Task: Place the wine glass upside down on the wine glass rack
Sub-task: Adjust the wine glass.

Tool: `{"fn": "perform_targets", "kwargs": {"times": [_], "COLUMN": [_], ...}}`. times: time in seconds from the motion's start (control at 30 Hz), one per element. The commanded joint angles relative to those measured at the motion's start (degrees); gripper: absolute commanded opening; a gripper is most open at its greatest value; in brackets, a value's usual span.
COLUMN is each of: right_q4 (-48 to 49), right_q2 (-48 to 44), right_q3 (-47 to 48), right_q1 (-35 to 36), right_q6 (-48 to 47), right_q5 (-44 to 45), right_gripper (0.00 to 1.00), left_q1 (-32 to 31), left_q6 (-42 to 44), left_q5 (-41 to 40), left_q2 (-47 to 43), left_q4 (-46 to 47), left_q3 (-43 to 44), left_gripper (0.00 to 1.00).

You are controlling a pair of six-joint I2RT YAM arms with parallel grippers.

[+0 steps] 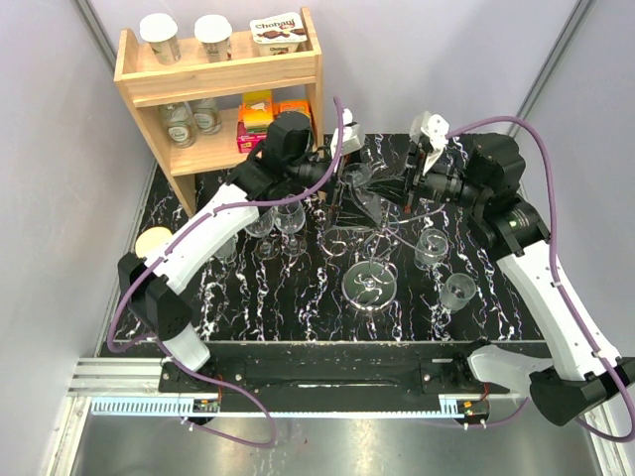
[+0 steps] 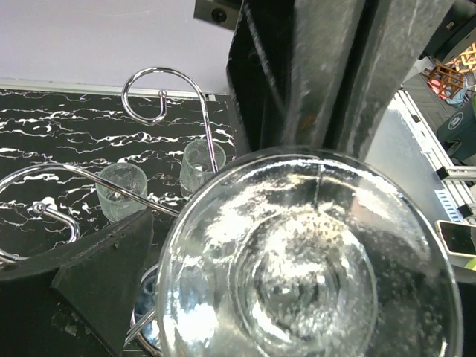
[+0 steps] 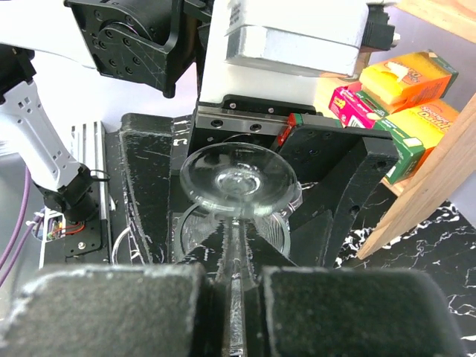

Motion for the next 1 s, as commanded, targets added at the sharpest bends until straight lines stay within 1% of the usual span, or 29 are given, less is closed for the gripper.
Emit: {"fn": "perform_targets", "kwargs": {"times": [0.0, 0.2, 0.27, 0.37, 0.4, 0.43, 0.5, 0.6, 0.7, 0.83, 0.97], "right_q4": [-3.0, -3.3, -3.3, -3.3, -3.4, -3.3, -3.4, -3.3, -2.6, 0.3, 3.7], "right_q2": [-0.8, -0.4, -0.1, 0.0, 0.1, 0.1, 0.2, 0.1, 0.6, 1.1, 1.5], "right_q3": [-1.7, -1.5, -1.4, -1.4, -1.3, -1.3, -1.4, -1.4, -1.5, -3.0, -5.2], "right_q1": [1.2, 1.1, 1.1, 1.1, 1.1, 1.1, 1.1, 1.1, 1.1, 1.1, 1.1], "right_q6": [-1.7, -1.7, -1.6, -1.1, -1.1, -0.9, -0.9, -1.1, -0.9, 1.1, 2.5], "right_q5": [-2.0, -1.8, -2.3, -2.7, -2.4, -2.2, -2.0, -1.5, -1.3, -0.9, -0.9], "right_gripper": [0.00, 0.00, 0.00, 0.00, 0.02, 0.07, 0.18, 0.26, 0.30, 0.30, 0.26], "left_q1": [-1.8, -0.8, -0.6, -0.8, -0.8, -0.8, -0.8, -0.8, -0.8, -0.7, -0.7], "left_q6": [1.4, 1.4, 2.6, 2.2, 2.2, 2.2, 2.1, 2.2, 2.6, 2.7, 2.3], "left_q5": [-0.4, -0.4, -0.3, -0.2, -0.2, -0.2, -0.1, 0.0, -0.1, -0.1, 0.0], "left_q2": [-1.5, -3.0, -3.0, -2.7, -2.6, -2.6, -2.4, -2.5, -2.3, -2.1, -2.1], "left_q4": [0.8, 0.5, 0.2, 0.2, 0.2, 0.2, 0.2, 0.2, -0.6, -1.2, -0.8], "left_q3": [1.1, 0.0, 0.0, 0.1, 0.1, 0.3, 0.3, 0.4, 0.9, 1.5, 0.8], "left_gripper": [0.99, 0.99, 0.97, 0.96, 0.96, 0.96, 0.97, 0.99, 0.99, 0.99, 0.99]}}
